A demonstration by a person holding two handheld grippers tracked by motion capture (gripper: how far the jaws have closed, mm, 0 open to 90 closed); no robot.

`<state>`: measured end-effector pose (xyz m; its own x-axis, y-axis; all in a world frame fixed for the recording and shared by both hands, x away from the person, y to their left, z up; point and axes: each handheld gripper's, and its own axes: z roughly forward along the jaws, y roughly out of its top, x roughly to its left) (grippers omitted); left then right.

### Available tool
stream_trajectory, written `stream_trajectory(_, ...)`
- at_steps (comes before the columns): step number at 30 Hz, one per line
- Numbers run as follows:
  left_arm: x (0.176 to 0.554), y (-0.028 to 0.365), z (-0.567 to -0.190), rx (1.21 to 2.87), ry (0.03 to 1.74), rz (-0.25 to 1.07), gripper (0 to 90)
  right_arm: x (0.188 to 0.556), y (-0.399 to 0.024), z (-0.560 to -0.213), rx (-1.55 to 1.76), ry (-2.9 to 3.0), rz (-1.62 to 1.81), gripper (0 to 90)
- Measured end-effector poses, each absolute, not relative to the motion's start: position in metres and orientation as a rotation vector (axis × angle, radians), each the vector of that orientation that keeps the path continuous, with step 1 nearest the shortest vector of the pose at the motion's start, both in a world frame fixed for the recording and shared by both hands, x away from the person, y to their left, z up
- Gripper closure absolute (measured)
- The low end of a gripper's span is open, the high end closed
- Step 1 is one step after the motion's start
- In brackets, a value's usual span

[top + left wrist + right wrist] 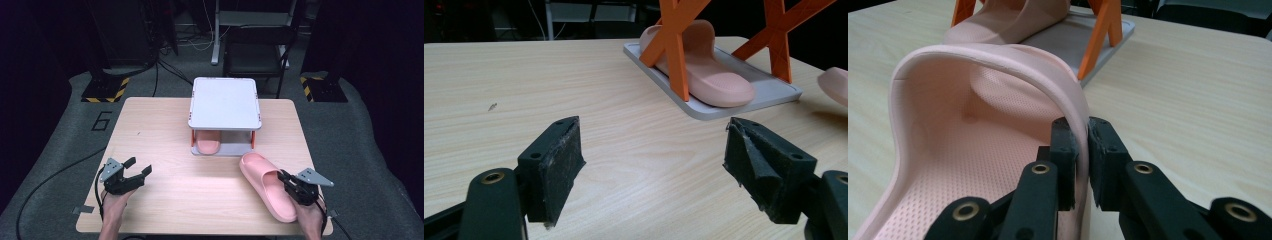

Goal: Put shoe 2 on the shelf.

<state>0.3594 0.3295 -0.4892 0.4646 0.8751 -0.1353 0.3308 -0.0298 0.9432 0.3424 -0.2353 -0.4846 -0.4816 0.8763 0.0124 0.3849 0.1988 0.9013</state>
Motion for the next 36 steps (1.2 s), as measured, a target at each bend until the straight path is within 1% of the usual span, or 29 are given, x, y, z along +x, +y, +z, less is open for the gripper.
stream_trajectory(8,0.359,0.332,-0.489,1.598,1.077,0.608,22.7,0.383,-0.192,-0.482,1.187,1.914,1.204,81.8)
stream_trajectory(10,0.359,0.332,-0.490,1.594,1.079,0.608,22.7,0.387,-0.188,-0.481,1.193,1.920,1.200,81.8)
stream_trajectory(11,0.359,0.333,-0.490,1.590,1.080,0.610,22.7,0.399,-0.178,-0.481,1.186,1.916,1.226,81.8)
stream_trajectory(16,0.359,0.334,-0.490,1.574,1.082,0.617,22.7,0.422,-0.164,-0.481,1.197,1.915,1.207,81.2)
stream_trajectory(23,0.359,0.333,-0.490,1.587,1.082,0.611,22.7,0.439,-0.155,-0.487,1.225,1.886,1.159,79.6)
stream_trajectory(30,0.359,0.330,-0.491,1.609,1.068,0.599,22.8,0.448,-0.146,-0.494,1.247,1.861,1.148,77.1)
stream_trajectory(32,0.360,0.329,-0.492,1.598,1.067,0.604,22.8,0.449,-0.146,-0.495,1.257,1.891,1.149,74.5)
stream_trajectory(33,0.359,0.329,-0.491,1.608,1.067,0.598,22.8,0.449,-0.146,-0.496,1.250,1.883,1.159,71.6)
stream_trajectory(34,0.360,0.329,-0.491,1.606,1.064,0.601,22.8,0.448,-0.148,-0.495,1.253,1.889,1.160,67.0)
stream_trajectory(35,0.360,0.329,-0.491,1.606,1.064,0.601,22.8,0.448,-0.148,-0.495,1.253,1.889,1.160,67.0)
stream_trajectory(36,0.359,0.327,-0.491,1.604,1.064,0.603,22.8,0.447,-0.152,-0.492,1.261,1.887,1.197,58.3)
